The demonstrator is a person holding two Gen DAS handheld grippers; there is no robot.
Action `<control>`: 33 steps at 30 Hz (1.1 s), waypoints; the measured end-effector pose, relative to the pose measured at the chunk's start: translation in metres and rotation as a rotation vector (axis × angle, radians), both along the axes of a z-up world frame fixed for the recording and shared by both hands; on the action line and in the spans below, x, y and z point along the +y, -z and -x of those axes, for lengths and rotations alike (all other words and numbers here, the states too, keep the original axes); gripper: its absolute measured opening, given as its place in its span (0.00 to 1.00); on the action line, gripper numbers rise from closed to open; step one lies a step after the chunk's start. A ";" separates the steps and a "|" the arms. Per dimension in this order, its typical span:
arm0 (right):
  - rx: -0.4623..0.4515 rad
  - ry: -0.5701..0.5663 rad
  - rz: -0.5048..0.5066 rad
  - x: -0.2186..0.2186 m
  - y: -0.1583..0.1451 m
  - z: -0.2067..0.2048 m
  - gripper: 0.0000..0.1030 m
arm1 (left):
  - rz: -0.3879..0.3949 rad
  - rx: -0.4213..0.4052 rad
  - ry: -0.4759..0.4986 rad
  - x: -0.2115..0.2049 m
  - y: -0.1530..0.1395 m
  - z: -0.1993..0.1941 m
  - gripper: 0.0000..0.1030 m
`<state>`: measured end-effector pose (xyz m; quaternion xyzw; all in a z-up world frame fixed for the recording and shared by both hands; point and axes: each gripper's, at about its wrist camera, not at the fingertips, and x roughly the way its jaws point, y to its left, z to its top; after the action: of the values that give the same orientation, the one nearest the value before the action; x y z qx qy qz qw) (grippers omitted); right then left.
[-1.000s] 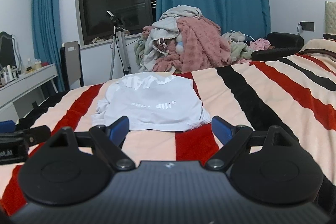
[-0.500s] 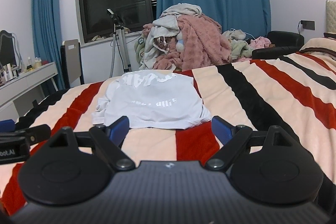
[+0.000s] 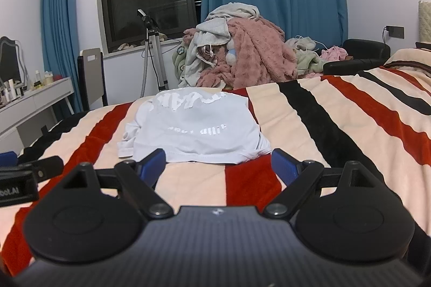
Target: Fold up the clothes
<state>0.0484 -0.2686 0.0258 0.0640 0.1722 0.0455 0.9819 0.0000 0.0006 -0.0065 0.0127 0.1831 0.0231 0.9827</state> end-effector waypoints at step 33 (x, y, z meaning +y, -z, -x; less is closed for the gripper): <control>0.247 0.043 0.130 0.000 0.112 -0.179 0.86 | -0.282 0.170 0.213 -0.029 0.112 -0.213 0.65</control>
<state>0.2277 -0.2686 -0.0858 0.0091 0.2931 0.0051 0.9560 0.2135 -0.0287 -0.1181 0.1713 0.2581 -0.0568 0.9491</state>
